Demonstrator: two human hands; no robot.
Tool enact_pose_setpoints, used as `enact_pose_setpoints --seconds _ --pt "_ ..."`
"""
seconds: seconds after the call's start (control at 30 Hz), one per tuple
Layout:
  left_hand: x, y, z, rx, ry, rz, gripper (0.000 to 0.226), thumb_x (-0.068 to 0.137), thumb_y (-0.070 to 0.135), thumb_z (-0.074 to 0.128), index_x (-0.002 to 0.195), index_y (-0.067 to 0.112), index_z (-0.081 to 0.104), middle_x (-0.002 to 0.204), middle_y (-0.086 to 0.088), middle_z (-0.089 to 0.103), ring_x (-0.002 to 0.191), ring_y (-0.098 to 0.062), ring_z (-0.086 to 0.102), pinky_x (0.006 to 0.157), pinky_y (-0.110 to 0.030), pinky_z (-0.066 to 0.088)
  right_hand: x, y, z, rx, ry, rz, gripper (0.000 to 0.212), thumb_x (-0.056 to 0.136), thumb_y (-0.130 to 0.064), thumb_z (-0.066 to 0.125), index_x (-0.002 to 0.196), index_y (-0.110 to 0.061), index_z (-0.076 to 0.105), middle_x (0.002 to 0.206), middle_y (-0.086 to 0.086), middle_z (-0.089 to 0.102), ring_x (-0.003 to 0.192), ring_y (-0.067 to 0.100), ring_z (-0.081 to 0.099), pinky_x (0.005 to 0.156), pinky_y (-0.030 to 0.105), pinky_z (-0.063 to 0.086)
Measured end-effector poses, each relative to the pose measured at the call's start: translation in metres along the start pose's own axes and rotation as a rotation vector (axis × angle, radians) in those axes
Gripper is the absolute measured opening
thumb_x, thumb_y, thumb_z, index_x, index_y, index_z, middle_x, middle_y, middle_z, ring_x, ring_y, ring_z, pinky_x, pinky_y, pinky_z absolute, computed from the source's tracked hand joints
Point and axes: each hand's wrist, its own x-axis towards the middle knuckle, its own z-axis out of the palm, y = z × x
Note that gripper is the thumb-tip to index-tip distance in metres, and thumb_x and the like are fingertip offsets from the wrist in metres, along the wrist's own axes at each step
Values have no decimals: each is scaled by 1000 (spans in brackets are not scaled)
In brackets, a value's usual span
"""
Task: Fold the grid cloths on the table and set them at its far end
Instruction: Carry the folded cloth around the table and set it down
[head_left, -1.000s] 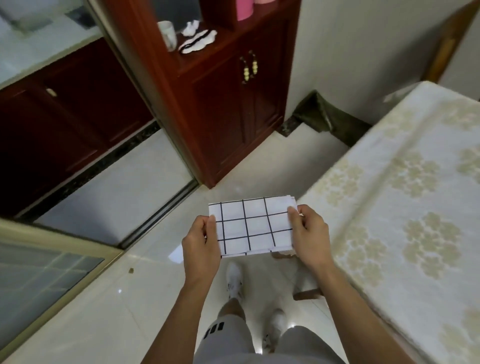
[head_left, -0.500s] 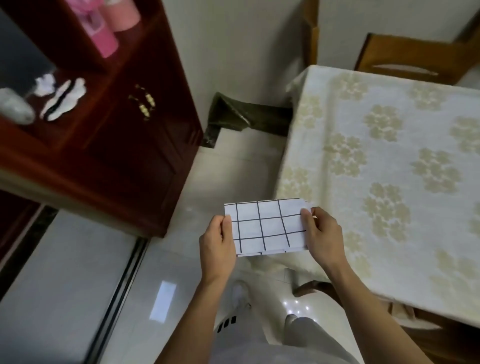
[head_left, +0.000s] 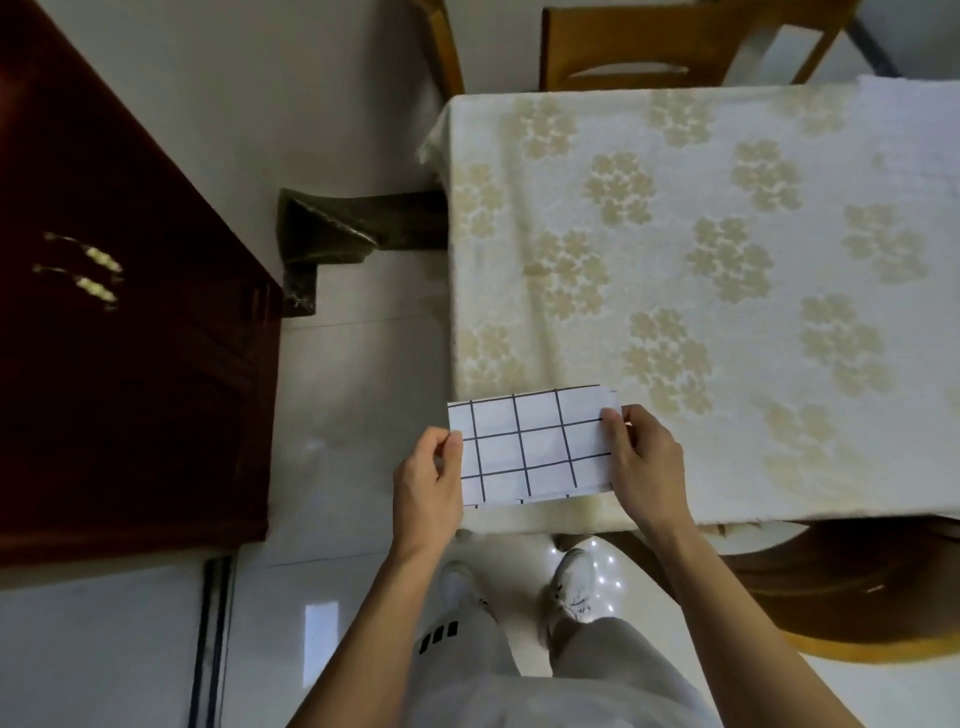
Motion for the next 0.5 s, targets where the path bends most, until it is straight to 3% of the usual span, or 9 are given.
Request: enact_pose_setpoints --seconds 0.23,0.37,0.5 --pt "14 5 31 25 -71 -87 27 100 25 55 74 21 50 59 9 44 52 -6 38 54 -27 34 25 25 -13 -23 -28 34 31 103 -36 45 90 -12 61 76 2 65 71 16 59 61 33 44" --pt "23 4 45 10 -108 -172 26 99 24 58 74 24 53 69 7 54 68 -13 51 67 -23 49 40 39 -16 -55 -52 40 30 103 -37 44 86 -15 58 75 -4 63 69 9 56 57 24 39" --pt "32 2 58 -7 -94 -264 19 96 25 62 78 19 60 73 3 60 73 -17 58 79 -50 58 53 49 -14 -72 -77 51 29 102 -36 46 85 -15 57 72 -5 60 63 9 54 54 25 38"
